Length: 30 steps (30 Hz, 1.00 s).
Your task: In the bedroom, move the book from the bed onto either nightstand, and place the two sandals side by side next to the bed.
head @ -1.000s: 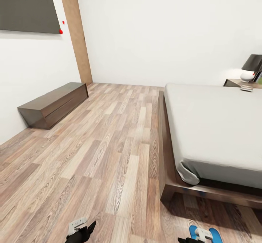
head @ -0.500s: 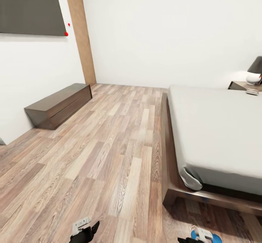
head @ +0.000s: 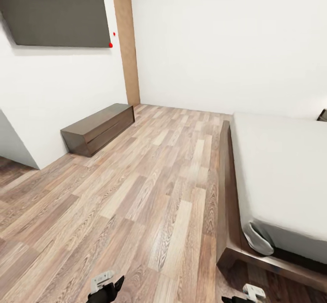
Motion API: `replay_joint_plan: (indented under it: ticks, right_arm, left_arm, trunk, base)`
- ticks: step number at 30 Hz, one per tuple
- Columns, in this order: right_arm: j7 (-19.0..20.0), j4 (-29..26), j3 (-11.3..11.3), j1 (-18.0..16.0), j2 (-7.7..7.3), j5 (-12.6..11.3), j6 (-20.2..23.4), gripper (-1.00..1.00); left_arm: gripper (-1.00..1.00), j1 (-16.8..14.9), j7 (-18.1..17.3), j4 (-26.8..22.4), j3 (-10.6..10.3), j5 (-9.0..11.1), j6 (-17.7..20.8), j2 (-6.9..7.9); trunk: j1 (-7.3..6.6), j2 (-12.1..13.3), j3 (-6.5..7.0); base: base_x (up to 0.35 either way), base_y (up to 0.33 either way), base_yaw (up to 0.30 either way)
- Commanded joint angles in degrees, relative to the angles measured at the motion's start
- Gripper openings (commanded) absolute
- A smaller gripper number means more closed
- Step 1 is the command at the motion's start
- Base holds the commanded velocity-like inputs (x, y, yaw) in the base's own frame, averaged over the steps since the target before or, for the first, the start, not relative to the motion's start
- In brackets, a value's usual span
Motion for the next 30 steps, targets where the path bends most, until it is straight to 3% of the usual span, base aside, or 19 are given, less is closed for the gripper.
replay_joint_plan:
  ticks: [1, 30]
  right_arm:
    - [0.2, 0.0, -0.2, 0.0, -0.01, -0.1, 0.2, 1.00]
    - [0.2, 0.0, -0.2, 0.0, -0.02, -0.1, 0.2, 1.00]
  left_arm:
    - [1.00, -0.1, -0.2, 0.1, -0.1, 0.3, -0.2, 0.01]
    - [1.00, -0.1, -0.3, 0.1, -0.1, 0.3, -0.2, 0.01]
  trunk:
    - [-0.24, 0.4, 0.14]
    - [-6.17, 11.2, 4.99]
  base:
    - [0.000, 0.000, 0.293]
    - [0.000, 0.000, 0.293]
